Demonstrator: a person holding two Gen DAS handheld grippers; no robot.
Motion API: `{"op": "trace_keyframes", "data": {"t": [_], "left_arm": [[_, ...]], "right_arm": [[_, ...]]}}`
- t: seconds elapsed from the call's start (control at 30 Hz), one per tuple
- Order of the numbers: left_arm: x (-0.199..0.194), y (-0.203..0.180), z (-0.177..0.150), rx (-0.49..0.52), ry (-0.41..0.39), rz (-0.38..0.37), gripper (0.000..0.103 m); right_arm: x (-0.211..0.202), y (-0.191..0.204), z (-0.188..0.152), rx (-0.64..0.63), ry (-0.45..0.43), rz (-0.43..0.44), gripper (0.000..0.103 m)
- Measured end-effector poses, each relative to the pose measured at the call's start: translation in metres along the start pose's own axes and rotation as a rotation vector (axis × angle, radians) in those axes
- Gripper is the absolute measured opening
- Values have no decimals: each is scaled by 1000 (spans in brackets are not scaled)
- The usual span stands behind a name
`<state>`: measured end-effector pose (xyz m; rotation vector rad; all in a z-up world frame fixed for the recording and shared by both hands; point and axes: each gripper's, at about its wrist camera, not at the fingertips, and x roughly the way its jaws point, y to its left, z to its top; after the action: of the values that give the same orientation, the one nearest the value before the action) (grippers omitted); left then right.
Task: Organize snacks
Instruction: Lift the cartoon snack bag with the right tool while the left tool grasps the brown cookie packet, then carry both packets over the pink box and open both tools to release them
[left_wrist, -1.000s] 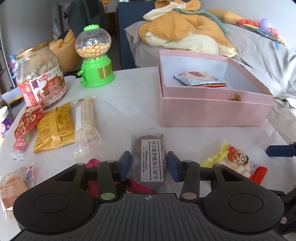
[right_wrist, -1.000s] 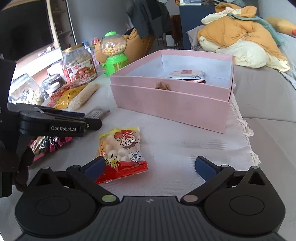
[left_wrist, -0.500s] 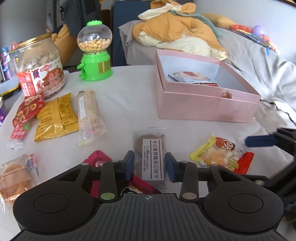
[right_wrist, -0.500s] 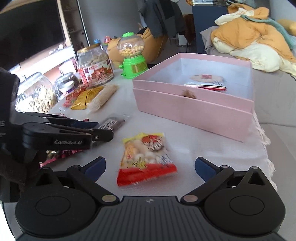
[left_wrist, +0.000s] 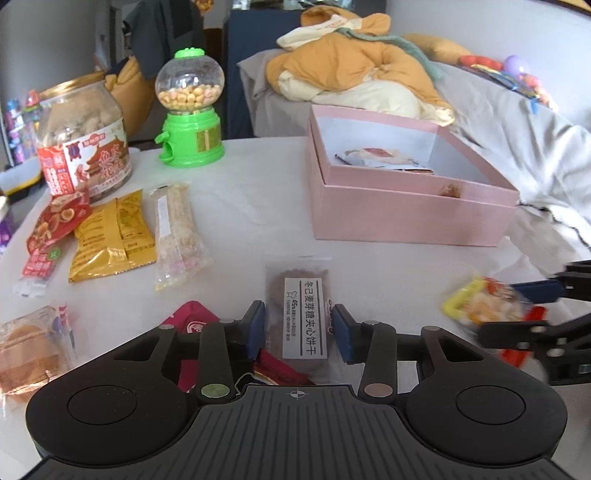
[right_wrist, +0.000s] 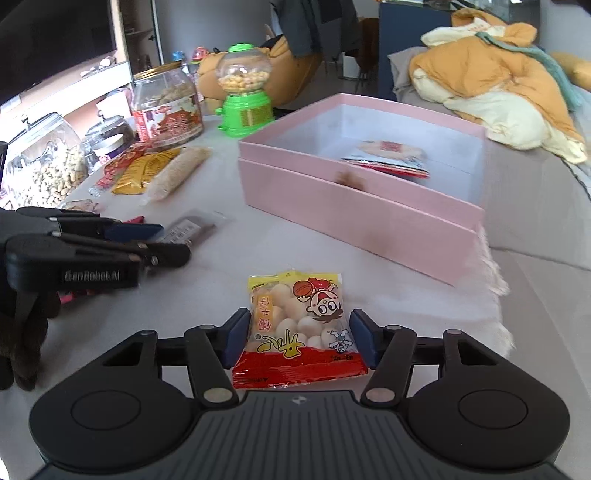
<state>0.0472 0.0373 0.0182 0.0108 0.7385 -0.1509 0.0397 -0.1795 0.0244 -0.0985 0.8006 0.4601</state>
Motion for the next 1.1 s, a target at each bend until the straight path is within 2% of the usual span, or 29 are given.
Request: {"op": "trace_keyframes", "data": {"t": [0.07, 0.13, 0.23, 0.4, 0.43, 0.47, 0.5, 0.63, 0.7, 0.73, 0.77, 0.93, 1.1], "left_arm": [[-1, -6, -1, 22, -8, 16, 41], [-7, -9, -1, 43, -24, -18, 41], [-22, -16, 2, 79, -77, -21, 41], [-53, -20, 19, 70, -162, -65, 41], [-58, -22, 25, 70, -181, -73, 41], [-64, -24, 34, 70, -205, -86, 41], [-70, -27, 45, 71, -233, -100, 41], [-85, -40, 76, 75, -300, -140, 41], [-86, -44, 77, 67, -295, -160, 41], [-85, -47, 73, 67, -285, -168, 41], [-82, -49, 67, 70, -266, -176, 41], [-49, -54, 36, 61, -126, -194, 41], [-19, -47, 25, 13, -22, -174, 41]], "right_arm": [[-7, -9, -4, 12, 4, 3, 58], [-14, -14, -8, 13, 5, -4, 58], [-21, -20, -12, 8, 9, -8, 57], [-38, -19, -8, -3, -8, -20, 55], [-44, -18, -4, -6, -18, -16, 51], [-49, -18, 0, -7, -30, -11, 31], [-57, -19, 9, -9, -41, -2, 23], [-83, -24, 43, -17, -118, -11, 21], [-89, -29, 48, -12, -111, -10, 34], [-88, -30, 47, -6, -98, -6, 57], [-87, -31, 41, 3, -89, 1, 76], [-59, -32, -1, 29, 19, 24, 78], [-29, -29, -16, 79, 84, 4, 78]]}}
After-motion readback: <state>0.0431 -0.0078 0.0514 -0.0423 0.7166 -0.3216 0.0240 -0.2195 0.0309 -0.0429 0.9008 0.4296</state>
